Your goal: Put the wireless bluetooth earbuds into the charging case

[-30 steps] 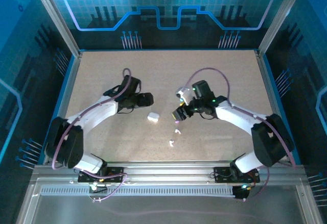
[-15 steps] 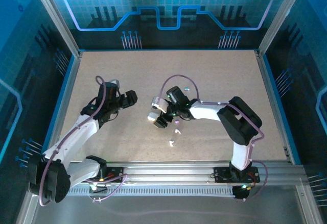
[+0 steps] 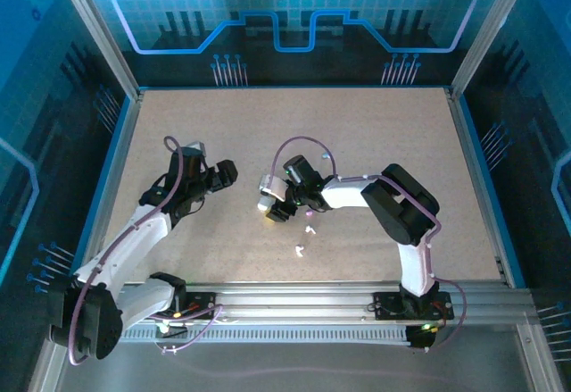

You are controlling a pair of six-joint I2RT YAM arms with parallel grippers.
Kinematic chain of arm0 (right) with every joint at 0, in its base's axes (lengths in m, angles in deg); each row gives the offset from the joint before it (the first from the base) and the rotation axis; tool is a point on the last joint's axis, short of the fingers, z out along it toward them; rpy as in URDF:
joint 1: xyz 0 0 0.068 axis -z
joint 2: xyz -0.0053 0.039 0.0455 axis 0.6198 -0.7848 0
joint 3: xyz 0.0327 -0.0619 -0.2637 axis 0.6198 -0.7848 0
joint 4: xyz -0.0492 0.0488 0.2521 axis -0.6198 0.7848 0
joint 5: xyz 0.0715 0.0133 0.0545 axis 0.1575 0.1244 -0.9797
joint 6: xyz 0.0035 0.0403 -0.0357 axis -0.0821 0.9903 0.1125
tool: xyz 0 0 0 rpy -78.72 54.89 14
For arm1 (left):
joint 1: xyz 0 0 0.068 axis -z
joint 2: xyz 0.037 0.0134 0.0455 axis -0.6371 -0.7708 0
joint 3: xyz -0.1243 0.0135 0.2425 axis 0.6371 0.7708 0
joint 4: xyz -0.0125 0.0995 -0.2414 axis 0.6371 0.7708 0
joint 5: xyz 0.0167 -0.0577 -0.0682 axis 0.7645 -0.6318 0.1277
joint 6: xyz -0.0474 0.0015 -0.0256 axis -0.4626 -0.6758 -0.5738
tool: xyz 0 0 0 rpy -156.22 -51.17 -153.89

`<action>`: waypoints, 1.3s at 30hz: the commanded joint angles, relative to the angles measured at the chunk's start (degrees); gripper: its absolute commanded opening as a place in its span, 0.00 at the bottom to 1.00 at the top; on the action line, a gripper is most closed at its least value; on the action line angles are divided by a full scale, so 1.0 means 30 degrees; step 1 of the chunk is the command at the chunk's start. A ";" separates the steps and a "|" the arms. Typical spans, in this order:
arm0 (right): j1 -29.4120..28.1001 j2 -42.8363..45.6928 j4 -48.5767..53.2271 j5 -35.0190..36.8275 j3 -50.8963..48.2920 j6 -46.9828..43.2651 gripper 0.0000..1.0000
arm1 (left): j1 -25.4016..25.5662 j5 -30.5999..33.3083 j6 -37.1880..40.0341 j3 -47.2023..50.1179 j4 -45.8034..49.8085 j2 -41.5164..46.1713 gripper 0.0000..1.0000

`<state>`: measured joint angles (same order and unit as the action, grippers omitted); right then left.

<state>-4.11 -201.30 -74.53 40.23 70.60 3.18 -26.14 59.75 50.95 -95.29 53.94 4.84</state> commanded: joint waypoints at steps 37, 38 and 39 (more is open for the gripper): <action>0.0031 1.4710 0.1707 0.4844 -0.1950 -0.8399 0.51 | 0.1099 -1.9839 0.0107 -0.3694 -1.1792 -0.3523 0.83; 0.0017 1.4767 0.1692 0.4690 -0.1917 -0.8389 0.51 | 0.1323 -1.9894 0.0413 -0.3753 -1.1643 -0.3591 0.83; 0.0021 1.4826 0.1675 0.4550 -0.1922 -0.8370 0.51 | 0.1520 -1.9872 0.0759 -0.3847 -1.1343 -0.3658 0.82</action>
<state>-4.11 -158.77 -69.68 54.18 64.69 -20.25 -22.99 5.35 51.32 -104.42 21.70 -5.50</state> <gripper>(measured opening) 0.508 0.822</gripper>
